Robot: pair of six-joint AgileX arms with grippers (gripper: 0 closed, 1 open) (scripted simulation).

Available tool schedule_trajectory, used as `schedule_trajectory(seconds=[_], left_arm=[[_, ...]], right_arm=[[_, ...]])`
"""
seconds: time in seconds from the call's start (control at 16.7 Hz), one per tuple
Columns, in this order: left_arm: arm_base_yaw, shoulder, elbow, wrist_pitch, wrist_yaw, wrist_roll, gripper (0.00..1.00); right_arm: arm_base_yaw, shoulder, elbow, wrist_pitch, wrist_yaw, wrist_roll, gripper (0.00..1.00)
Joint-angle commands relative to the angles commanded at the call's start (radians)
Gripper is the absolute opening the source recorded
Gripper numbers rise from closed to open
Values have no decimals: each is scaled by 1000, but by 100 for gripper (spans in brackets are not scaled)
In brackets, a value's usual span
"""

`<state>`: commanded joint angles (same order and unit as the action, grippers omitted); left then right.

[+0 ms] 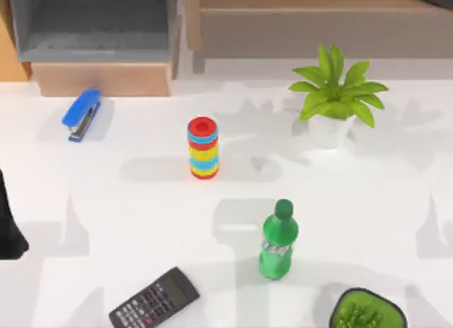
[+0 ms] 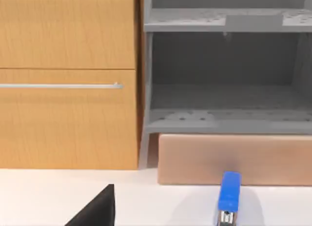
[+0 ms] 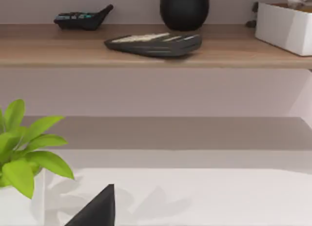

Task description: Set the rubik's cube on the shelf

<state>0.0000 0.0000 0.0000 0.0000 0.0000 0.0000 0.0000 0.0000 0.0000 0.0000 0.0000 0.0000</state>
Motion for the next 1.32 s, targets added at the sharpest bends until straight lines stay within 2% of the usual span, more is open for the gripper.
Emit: schedule_trajectory(seconds=[0.3, 0.54, 0.84, 1.32], left_arm=[[11, 58, 27, 29, 12, 40, 100], [49, 264, 125, 134, 54, 182, 100], [126, 672, 322, 345, 138, 467, 100], [273, 1472, 710, 760, 302, 1025, 100]], right_arm=[[0, 0, 0, 0, 0, 0, 100], [0, 0, 0, 0, 0, 0, 100], [0, 0, 0, 0, 0, 0, 100], [0, 0, 0, 0, 0, 0, 100]])
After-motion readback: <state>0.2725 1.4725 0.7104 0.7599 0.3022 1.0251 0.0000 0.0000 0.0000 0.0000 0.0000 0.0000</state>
